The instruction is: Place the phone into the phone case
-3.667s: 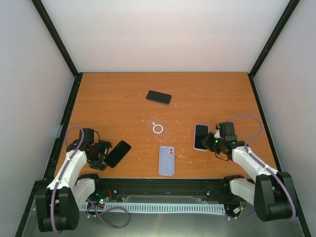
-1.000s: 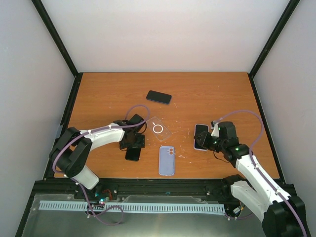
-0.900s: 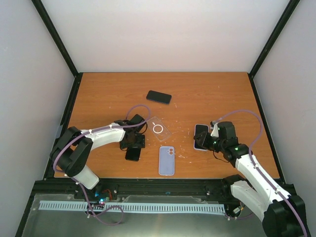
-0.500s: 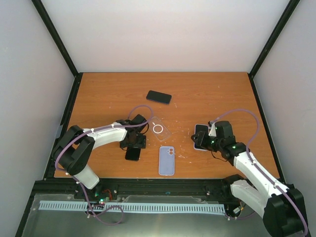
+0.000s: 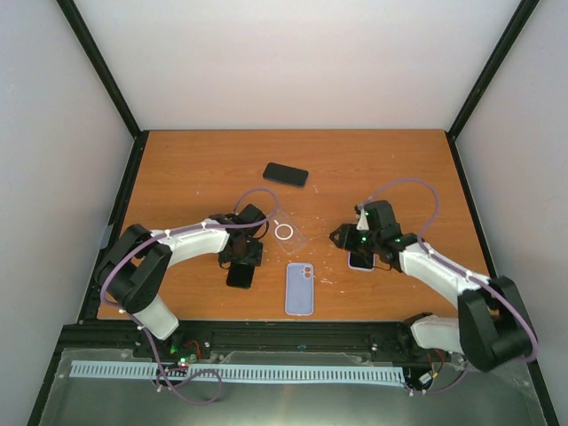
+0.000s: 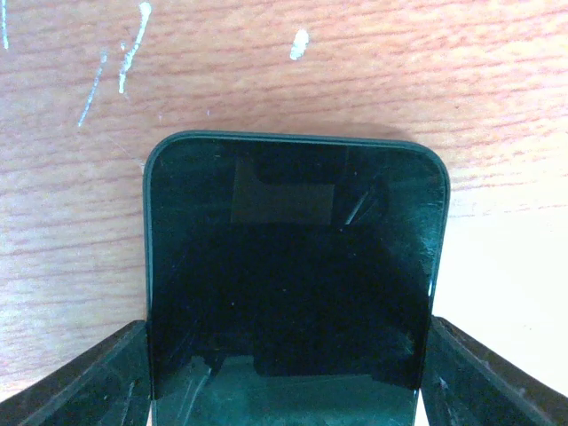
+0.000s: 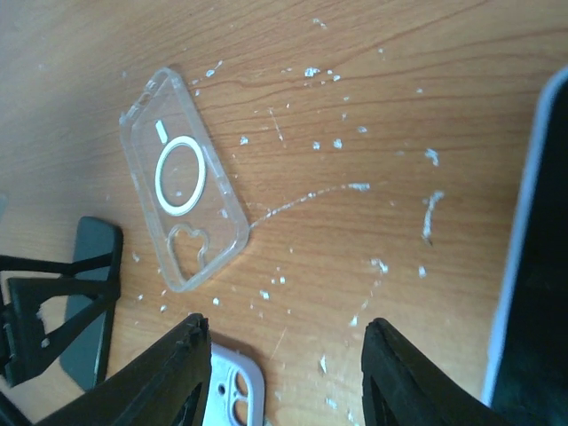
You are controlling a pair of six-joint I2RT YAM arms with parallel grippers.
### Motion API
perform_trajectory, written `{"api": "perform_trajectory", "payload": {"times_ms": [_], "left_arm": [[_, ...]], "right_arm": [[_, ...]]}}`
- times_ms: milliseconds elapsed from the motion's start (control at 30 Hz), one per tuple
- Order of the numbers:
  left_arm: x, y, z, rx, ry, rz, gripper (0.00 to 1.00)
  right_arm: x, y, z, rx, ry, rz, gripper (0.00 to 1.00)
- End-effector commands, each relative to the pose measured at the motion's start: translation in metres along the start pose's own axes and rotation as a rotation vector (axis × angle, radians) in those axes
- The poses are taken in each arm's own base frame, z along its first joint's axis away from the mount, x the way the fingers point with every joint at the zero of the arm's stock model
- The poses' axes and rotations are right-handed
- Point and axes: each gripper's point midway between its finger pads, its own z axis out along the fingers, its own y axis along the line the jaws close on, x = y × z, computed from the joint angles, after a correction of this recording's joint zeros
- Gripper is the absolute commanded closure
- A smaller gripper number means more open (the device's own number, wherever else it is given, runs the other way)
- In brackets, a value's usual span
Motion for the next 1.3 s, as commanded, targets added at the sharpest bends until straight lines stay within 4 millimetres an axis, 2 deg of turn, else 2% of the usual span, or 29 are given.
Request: {"api": "perform_trajectory", "payload": {"times_ms": [0, 233, 333, 467, 600, 767, 933, 1033, 1167, 1267], "left_arm": [[0.007, -0.001, -0.001, 0.011, 0.019, 0.001, 0.30], [-0.011, 0.003, -0.010, 0.050, -0.035, -0.044, 0.32], [-0.019, 0.004, -0.018, 0.119, -0.057, -0.076, 0.32], [-0.028, 0.011, -0.032, 0.142, -0.087, -0.095, 0.33], [-0.036, 0.014, -0.042, 0.184, -0.107, -0.117, 0.33], [-0.043, 0.025, -0.048, 0.183, -0.123, -0.146, 0.33], [-0.048, 0.022, -0.052, 0.206, -0.127, -0.148, 0.33], [-0.053, 0.015, -0.058, 0.242, -0.139, -0.144, 0.33], [-0.067, 0.001, -0.069, 0.309, -0.174, -0.119, 0.33], [-0.077, -0.009, -0.073, 0.356, -0.199, -0.084, 0.34]], "right_arm": [[-0.018, 0.015, 0.027, -0.006, -0.005, -0.101, 0.53], [-0.024, 0.044, 0.085, -0.023, 0.067, -0.192, 0.57], [-0.022, 0.048, 0.106, -0.001, 0.101, -0.214, 0.58], [-0.014, 0.048, 0.130, 0.031, 0.146, -0.227, 0.59], [0.003, 0.051, 0.147, 0.056, 0.201, -0.246, 0.60], [0.028, 0.063, 0.152, 0.046, 0.237, -0.220, 0.62], [0.061, 0.087, 0.156, 0.009, 0.279, -0.208, 0.63], [0.073, 0.106, 0.157, -0.019, 0.277, -0.237, 0.63], [0.075, 0.113, 0.152, -0.009, 0.247, -0.254, 0.63], [0.067, 0.101, 0.139, 0.037, 0.183, -0.255, 0.61]]}}
